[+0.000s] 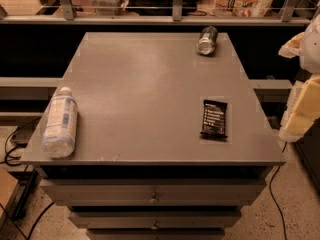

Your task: Move green can near blue plastic bottle

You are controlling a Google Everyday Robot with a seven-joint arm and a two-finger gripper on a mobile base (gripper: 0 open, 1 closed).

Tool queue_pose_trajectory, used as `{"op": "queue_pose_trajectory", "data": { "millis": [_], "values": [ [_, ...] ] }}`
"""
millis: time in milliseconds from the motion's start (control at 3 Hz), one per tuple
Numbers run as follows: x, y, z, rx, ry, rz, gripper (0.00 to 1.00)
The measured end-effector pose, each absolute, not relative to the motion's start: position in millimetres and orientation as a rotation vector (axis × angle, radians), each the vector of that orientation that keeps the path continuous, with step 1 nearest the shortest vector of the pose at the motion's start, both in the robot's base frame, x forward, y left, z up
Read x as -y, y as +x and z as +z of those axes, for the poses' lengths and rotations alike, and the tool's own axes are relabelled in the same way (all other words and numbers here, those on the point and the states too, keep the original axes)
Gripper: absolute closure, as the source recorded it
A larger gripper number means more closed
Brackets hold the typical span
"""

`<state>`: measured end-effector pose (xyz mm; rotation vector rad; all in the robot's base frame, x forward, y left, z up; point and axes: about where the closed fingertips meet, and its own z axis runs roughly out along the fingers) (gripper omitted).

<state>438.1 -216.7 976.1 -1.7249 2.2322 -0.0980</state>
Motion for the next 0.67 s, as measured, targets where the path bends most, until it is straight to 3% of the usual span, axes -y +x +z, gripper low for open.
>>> {"op": "queue_pose_trajectory", "data": {
  "millis": [667],
  "values": [
    [216,459,985,-2.205,-1.649,-0.131,0.00]
  ]
}}
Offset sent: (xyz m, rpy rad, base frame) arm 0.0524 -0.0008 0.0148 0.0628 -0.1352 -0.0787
